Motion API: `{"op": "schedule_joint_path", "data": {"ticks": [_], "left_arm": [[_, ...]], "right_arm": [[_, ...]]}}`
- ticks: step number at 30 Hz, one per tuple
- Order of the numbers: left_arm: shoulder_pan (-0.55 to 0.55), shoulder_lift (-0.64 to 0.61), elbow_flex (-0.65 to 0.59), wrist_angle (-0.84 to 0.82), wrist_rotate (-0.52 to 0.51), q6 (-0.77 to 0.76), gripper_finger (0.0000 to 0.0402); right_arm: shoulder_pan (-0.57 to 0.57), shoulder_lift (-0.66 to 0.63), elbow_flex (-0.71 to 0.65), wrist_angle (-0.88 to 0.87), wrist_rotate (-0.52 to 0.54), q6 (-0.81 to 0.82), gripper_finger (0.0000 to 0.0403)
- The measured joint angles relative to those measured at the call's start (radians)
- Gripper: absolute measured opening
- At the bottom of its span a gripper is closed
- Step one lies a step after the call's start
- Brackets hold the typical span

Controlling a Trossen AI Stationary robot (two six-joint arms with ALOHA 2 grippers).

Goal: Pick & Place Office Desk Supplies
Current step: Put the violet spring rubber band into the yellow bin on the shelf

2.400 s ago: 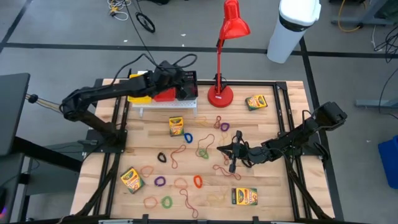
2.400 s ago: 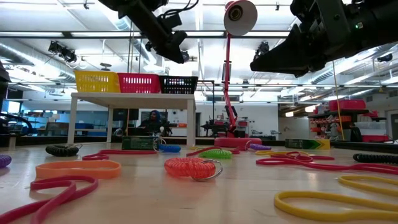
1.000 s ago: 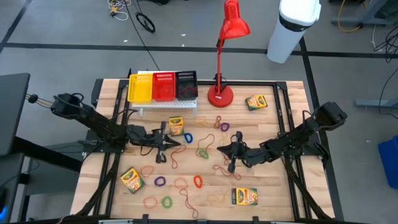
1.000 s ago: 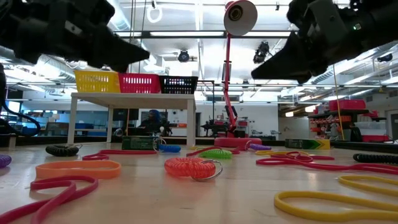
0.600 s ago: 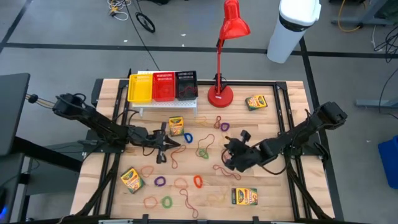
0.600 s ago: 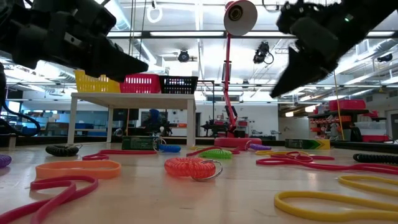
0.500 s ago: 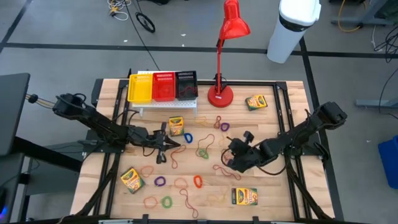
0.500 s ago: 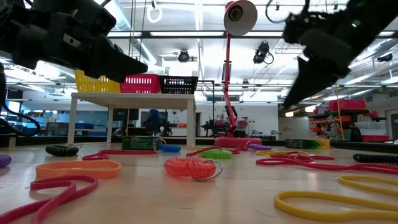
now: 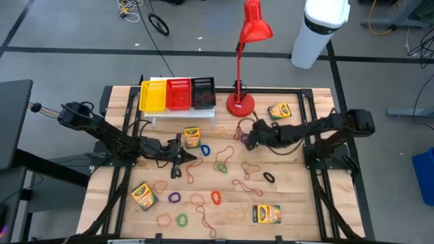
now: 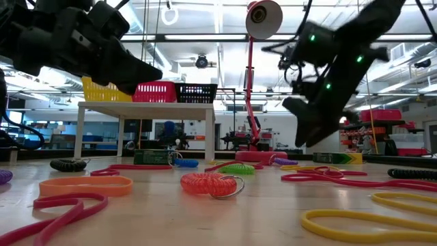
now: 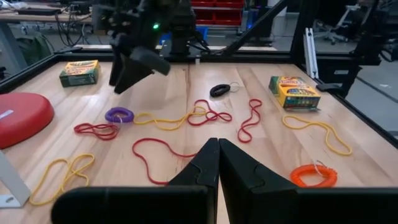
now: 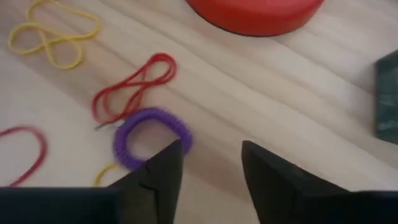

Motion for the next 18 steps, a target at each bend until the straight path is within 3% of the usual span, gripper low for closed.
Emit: {"op": "schedule_joint_path", "data": {"ticks": [4, 18], "left_arm": [[0.000, 0.000, 0.000, 0.000, -0.004, -0.025, 0.0013], [0.002, 0.000, 0.000, -0.002, -0.065, 0.010, 0.0013]], "right_arm": [[-0.077, 0.000, -0.081, 0.208, -0.136, -0.065, 0.0188], [-0.093, 0.050, -0.124, 0.329, -0.188, -0.072, 0.0189]]}}
